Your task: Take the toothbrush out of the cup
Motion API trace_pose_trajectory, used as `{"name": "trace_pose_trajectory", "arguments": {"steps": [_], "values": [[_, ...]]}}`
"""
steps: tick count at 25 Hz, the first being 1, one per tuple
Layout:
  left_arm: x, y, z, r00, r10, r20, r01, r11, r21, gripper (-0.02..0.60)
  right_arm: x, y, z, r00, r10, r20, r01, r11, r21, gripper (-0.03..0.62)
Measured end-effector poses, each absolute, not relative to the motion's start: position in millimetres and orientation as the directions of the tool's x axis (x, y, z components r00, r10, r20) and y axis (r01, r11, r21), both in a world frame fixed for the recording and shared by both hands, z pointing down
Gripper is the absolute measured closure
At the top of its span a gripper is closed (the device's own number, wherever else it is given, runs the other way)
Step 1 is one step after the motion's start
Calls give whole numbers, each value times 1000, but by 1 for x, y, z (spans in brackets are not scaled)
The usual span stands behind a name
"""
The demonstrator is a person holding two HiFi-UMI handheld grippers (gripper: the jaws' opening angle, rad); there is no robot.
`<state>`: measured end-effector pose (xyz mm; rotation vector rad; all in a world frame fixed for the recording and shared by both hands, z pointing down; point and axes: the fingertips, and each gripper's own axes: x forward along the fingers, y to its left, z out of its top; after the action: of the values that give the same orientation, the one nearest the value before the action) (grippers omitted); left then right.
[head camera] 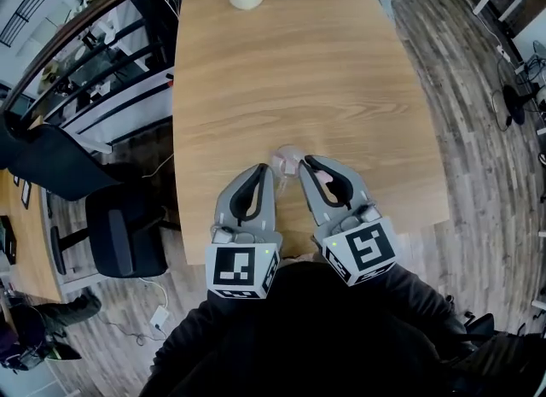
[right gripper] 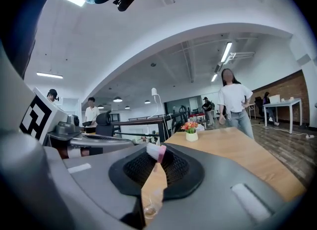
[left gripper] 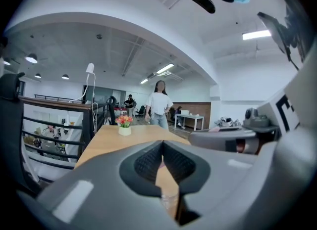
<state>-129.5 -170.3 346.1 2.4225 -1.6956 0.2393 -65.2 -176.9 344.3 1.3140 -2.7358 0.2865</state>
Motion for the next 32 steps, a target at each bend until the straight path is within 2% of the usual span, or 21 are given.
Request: {"name": "trace_pose_trajectory", "arguments": {"steps": [13, 32], "values": [[-144, -149, 285, 360, -931, 57, -932, -362, -30, 574, -78, -147, 278, -601, -799, -4, -798, 601, -36, 563], [-136, -135, 280, 389, -920, 36, -921, -390, -18, 574, -76, -128, 272, -596, -803, 2, -803, 596, 7, 566]]}}
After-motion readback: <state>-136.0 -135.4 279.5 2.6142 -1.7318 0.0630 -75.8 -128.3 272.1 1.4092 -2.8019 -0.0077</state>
